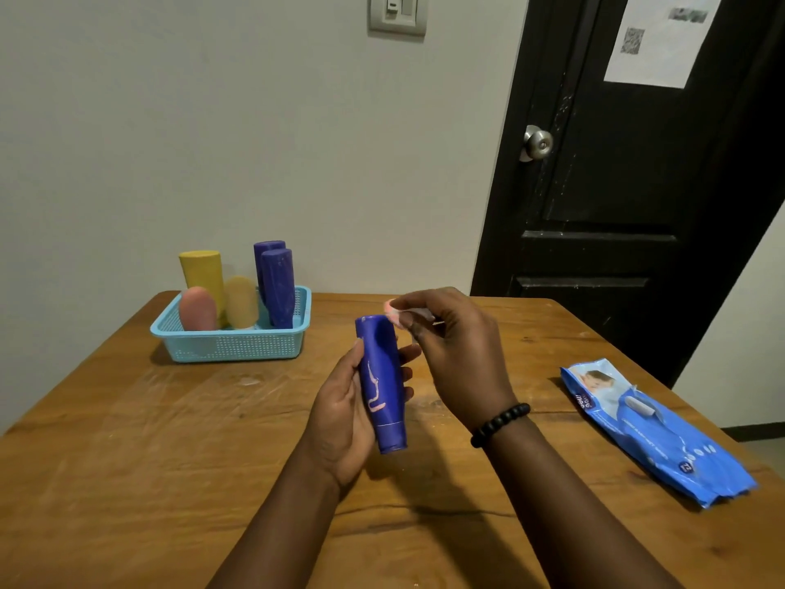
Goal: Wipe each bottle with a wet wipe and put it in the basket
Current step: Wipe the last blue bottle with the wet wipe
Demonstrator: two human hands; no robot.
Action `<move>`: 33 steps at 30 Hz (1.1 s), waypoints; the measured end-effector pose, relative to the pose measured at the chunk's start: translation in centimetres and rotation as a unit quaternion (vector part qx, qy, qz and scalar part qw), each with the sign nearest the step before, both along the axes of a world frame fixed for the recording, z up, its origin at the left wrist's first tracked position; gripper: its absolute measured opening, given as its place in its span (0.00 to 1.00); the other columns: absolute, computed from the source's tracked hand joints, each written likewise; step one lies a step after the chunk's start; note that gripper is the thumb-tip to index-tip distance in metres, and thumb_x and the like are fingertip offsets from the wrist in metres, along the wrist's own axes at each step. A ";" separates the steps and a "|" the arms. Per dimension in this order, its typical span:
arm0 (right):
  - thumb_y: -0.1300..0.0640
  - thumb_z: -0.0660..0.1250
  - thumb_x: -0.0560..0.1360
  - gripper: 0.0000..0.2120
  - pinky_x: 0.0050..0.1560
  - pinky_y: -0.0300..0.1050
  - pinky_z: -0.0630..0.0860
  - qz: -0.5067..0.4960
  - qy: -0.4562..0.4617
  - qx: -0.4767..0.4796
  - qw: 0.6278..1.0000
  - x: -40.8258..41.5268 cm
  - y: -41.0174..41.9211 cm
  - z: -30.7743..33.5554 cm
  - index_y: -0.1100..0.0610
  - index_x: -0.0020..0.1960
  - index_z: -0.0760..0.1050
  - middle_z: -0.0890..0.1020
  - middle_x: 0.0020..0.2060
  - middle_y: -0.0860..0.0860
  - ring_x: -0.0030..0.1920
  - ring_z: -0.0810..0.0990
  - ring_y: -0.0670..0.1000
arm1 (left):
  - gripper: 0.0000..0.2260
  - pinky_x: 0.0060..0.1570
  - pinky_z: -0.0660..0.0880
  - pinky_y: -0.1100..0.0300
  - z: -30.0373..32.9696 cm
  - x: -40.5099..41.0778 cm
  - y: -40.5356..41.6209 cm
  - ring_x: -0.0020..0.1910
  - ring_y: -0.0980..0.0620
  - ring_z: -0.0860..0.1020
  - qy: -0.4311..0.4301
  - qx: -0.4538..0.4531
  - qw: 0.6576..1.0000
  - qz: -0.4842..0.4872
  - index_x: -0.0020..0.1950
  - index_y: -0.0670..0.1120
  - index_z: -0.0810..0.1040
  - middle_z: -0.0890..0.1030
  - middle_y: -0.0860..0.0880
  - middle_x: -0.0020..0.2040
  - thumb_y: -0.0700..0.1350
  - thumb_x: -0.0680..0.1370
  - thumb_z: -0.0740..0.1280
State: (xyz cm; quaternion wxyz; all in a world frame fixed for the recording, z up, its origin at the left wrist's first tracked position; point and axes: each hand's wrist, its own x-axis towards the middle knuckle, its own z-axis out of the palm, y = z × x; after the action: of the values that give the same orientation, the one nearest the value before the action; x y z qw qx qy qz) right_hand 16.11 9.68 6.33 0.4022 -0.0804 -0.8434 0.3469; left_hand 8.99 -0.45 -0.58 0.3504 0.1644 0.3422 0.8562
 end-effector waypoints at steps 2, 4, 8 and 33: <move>0.64 0.68 0.76 0.11 0.43 0.38 0.82 -0.001 -0.023 0.041 0.999 -1.0 -0.2 -0.2 0.54 0.57 0.79 0.78 0.53 0.48 0.50 0.80 0.45 | 0.19 0.64 0.71 0.43 -0.2 -0.1 0.1 0.53 0.45 0.82 -0.011 -0.004 1.000 0.005 0.66 0.46 0.76 0.84 0.42 0.56 0.53 0.79 0.61; 0.63 0.68 0.76 0.11 0.47 0.45 0.82 0.001 -0.040 0.078 0.996 -1.5 -0.4 -0.3 0.54 0.58 0.78 0.77 0.55 0.49 0.53 0.77 0.45 | 0.20 0.64 0.72 0.44 -0.4 -0.1 0.1 0.54 0.45 0.81 -0.012 -0.002 1.000 -0.007 0.67 0.44 0.76 0.83 0.41 0.57 0.53 0.79 0.60; 0.62 0.67 0.77 0.11 0.48 0.44 0.82 0.002 -0.039 0.114 0.993 -1.8 -0.6 -0.8 0.55 0.58 0.78 0.77 0.55 0.49 0.53 0.76 0.45 | 0.19 0.61 0.72 0.46 -0.6 -0.5 -0.1 0.56 0.44 0.79 -0.015 -0.003 1.000 -0.015 0.67 0.43 0.76 0.82 0.40 0.57 0.52 0.80 0.60; 0.67 0.67 0.75 0.13 0.52 0.26 0.73 0.030 -0.034 0.063 0.997 1.8 -0.8 -3.1 0.53 0.55 0.80 0.78 0.51 0.43 0.52 0.76 0.38 | 0.18 0.65 0.70 0.48 -0.7 -1.0 -0.1 0.55 0.46 0.77 -0.066 0.005 0.997 0.048 0.66 0.41 0.75 0.81 0.41 0.56 0.48 0.79 0.64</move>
State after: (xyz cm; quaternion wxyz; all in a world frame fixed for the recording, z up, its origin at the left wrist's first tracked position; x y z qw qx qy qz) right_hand 17.95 8.89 3.25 0.3675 -0.0416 -0.8787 0.3020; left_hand 7.95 -0.55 -1.23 0.3299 0.0929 0.3215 0.8827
